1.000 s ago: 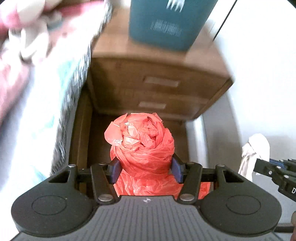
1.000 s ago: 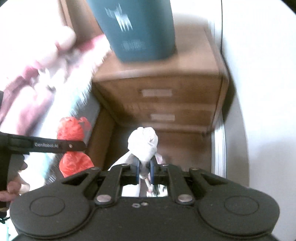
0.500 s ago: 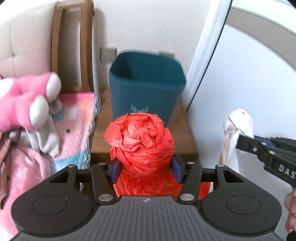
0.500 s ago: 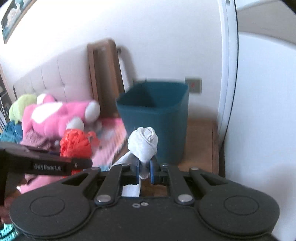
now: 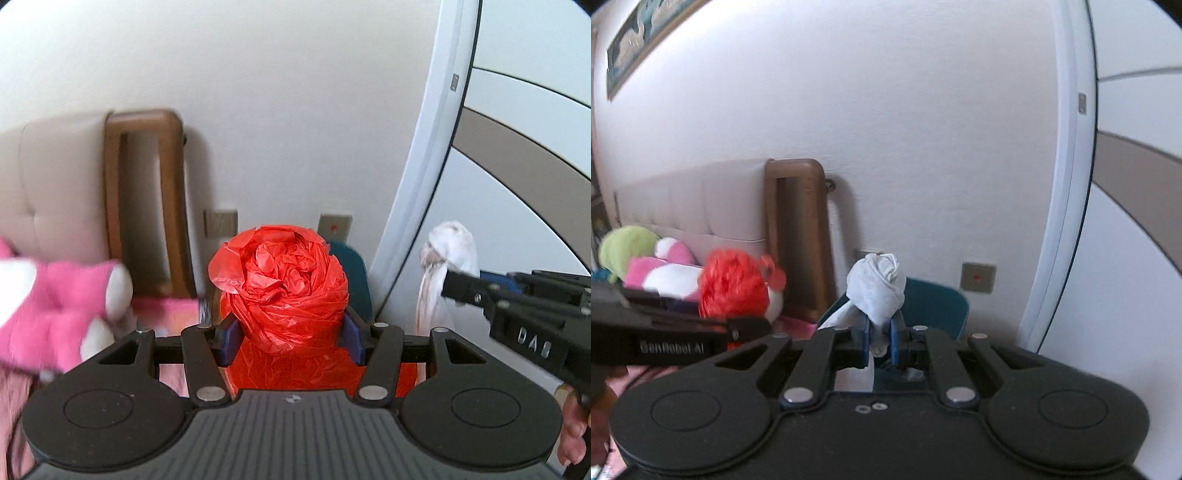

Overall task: Collect trash
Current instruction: 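Lift and carry the red bag and white tissue over the teal bin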

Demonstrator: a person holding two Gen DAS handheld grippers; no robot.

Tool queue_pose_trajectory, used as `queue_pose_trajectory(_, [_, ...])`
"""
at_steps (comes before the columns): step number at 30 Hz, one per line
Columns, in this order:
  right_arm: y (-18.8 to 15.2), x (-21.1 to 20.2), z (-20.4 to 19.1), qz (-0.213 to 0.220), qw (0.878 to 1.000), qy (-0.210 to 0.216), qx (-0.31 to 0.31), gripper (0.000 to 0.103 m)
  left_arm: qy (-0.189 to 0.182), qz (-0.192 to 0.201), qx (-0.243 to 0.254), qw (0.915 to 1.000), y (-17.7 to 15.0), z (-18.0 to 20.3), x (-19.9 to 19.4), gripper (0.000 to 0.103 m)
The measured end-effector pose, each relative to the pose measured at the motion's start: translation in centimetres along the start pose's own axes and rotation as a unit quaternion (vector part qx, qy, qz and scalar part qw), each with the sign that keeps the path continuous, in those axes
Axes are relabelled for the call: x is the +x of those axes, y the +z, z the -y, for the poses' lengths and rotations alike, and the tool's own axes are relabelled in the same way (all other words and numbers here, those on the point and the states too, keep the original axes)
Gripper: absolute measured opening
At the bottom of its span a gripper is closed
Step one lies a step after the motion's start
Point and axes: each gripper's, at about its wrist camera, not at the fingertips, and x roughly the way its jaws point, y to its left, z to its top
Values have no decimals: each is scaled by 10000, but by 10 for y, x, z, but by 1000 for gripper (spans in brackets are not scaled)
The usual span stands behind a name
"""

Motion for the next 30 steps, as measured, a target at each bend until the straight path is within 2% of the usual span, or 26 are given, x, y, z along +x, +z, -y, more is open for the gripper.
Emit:
queue_pose_trajectory(4, [14, 31, -3, -77, 9995, -294, -107, 9, -186, -68, 109, 9997, 33, -18, 47, 54])
queue_pose_trajectory(8, [26, 84, -1, -267, 9981, -543, -138, 9, -294, -226, 297, 9989, 62, -32, 100, 54])
queue_pose_trajectory(13, [25, 137, 9, -513, 9948, -882, -30, 9, -303, -440, 398, 9978, 77, -40, 163, 54])
queue_pose_trajectory(21, [-1, 202, 16, -1070, 9862, -1263, 68, 9, -371, -858, 755, 9928, 61, -34, 228, 54])
queue_pose_trajectory(30, [-35, 234, 2, -1764, 9768, -1200, -187, 9, -522, -1629, 1040, 9798, 30, -30, 280, 54])
